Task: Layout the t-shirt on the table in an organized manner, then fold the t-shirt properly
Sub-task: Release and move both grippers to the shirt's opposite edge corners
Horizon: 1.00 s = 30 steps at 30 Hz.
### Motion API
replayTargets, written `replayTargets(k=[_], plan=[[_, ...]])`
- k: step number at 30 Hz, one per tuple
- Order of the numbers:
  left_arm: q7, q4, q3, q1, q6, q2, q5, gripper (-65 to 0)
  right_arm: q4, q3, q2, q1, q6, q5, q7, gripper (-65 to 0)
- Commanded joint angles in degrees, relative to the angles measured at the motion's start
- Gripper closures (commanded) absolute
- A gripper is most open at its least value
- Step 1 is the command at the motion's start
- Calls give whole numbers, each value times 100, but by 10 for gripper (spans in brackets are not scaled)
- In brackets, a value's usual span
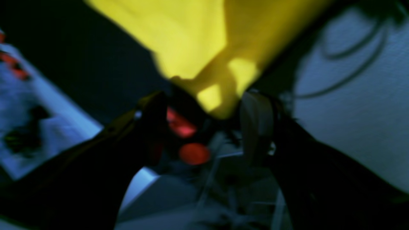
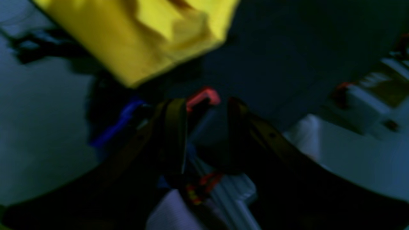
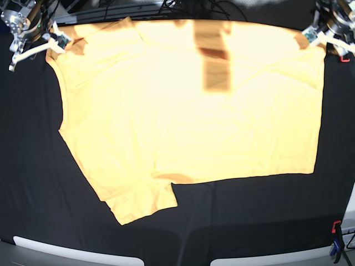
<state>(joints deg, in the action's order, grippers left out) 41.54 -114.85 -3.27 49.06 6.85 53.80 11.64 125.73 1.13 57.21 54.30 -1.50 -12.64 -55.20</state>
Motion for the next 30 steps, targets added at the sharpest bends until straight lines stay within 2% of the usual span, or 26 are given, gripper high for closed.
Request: replayTargets(k=[1, 3, 5, 8, 11, 14, 19, 22, 25, 30], plan=[[59, -140, 129, 28, -114, 216, -9, -346, 157, 151, 87, 11, 125, -177, -37, -210], [-50, -223, 378, 26, -354, 424, -313, -345, 234, 385, 83, -31, 208, -125, 96, -210], [-409, -225, 800, 11, -400, 426, -706, -345, 227, 616, 70, -160, 219, 247, 260, -210], [-1034, -223, 1497, -116, -387, 201, -1355, -343, 184, 846, -42, -514, 210, 914, 570, -210], [-1172, -208, 1860, -702, -334, -140, -1893, -334, 83, 870, -326, -1088, 133, 1478, 933, -210], [-1215, -92, 1875, -1510, -70, -494, -2441, -328, -76, 870, -667, -1779, -22, 2044, 1091, -210], [-1296, 787, 1875, -2911, 439, -1432, -3174, -320, -590, 870, -1270, -2964, -31, 2540, 1110, -210], [-1296, 1613, 1875, -3729, 887, -1869, -3565, -320, -1040, 868, -1550, -3635, -396, 2780, 1268, -209], [-1290, 2448, 1845, -4553, 999, -2131, -3799, -320, -1532, 866, -1757, -4258, -503, 3099, 1408, -210], [-1292, 4225, 1521, -5914, 1233, -2339, -3825, -320, -2533, 861, -1991, -5204, -960, 3547, 1353, -210]])
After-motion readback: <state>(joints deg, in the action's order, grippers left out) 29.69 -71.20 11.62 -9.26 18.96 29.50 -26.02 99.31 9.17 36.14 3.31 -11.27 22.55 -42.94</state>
